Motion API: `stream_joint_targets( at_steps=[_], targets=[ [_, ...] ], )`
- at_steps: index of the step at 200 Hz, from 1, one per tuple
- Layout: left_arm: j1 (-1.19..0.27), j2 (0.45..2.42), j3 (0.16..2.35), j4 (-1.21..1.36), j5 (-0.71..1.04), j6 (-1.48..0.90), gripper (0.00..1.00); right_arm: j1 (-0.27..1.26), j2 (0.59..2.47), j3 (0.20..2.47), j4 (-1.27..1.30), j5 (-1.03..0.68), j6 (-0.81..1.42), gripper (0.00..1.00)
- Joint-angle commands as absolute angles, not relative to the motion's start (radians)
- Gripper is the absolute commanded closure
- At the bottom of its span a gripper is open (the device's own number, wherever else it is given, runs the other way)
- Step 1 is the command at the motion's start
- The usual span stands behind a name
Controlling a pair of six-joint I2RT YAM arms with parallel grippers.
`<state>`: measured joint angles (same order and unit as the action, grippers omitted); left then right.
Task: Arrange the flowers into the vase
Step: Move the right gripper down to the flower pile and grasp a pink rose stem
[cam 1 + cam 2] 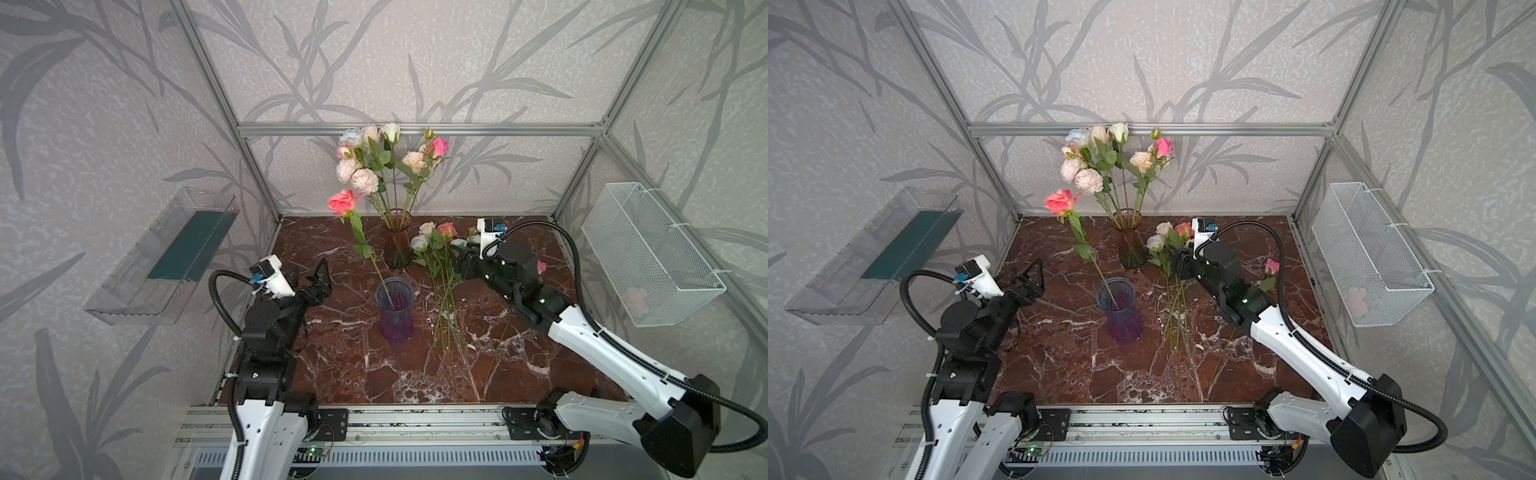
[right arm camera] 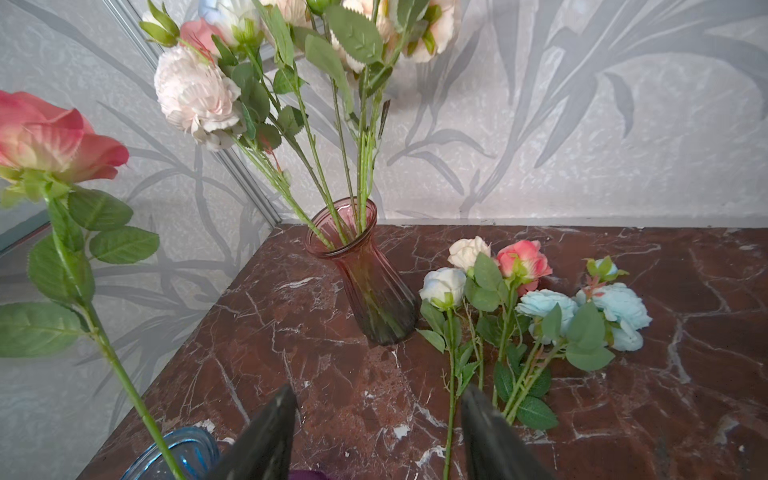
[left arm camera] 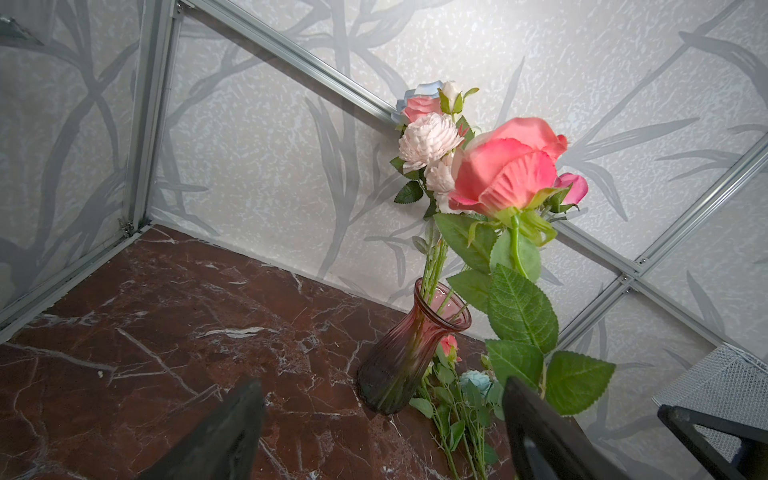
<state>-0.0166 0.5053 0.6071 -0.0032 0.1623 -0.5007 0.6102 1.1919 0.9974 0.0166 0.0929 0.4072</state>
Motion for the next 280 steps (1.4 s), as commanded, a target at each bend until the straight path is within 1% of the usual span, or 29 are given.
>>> stream_joint_targets(
  at_steps=[1,28,39,55,87,127,155,193,235,280],
  targets=[
    [0.001,0.499,0.617,0.040,0.196,-0.509,0.10,0.572,1.246,1.033,0.000,0.020,0.454,0.39],
    [0.013,0.482,0.614,0.041,0.192,-0.506,0.10,0.558,1.346,1.094,-0.059,-0.035,0.435,0.42],
    [0.014,0.479,0.612,0.041,0.189,-0.507,0.10,0.553,1.394,1.121,-0.082,-0.046,0.440,0.45],
    [0.014,0.477,0.612,0.047,0.189,-0.509,0.10,0.538,1.473,1.157,-0.099,-0.088,0.446,0.51],
    [0.013,0.464,0.614,0.034,0.178,-0.506,0.10,0.521,1.641,1.268,-0.196,-0.116,0.414,0.58],
    [0.002,0.464,0.617,0.021,0.159,-0.511,0.10,0.479,1.857,1.409,-0.340,-0.025,0.384,0.64],
    [-0.002,0.463,0.617,0.020,0.160,-0.509,0.11,0.458,1.967,1.504,-0.465,0.004,0.348,0.67],
    [-0.003,0.482,0.614,0.029,0.175,-0.515,0.11,0.432,2.035,1.522,-0.512,-0.021,0.321,0.78],
    [-0.002,0.491,0.612,0.033,0.176,-0.519,0.11,0.419,2.083,1.518,-0.485,-0.089,0.325,0.77],
    [-0.003,0.490,0.611,0.032,0.172,-0.520,0.11,0.416,2.117,1.529,-0.470,-0.095,0.325,0.80]
  ],
)
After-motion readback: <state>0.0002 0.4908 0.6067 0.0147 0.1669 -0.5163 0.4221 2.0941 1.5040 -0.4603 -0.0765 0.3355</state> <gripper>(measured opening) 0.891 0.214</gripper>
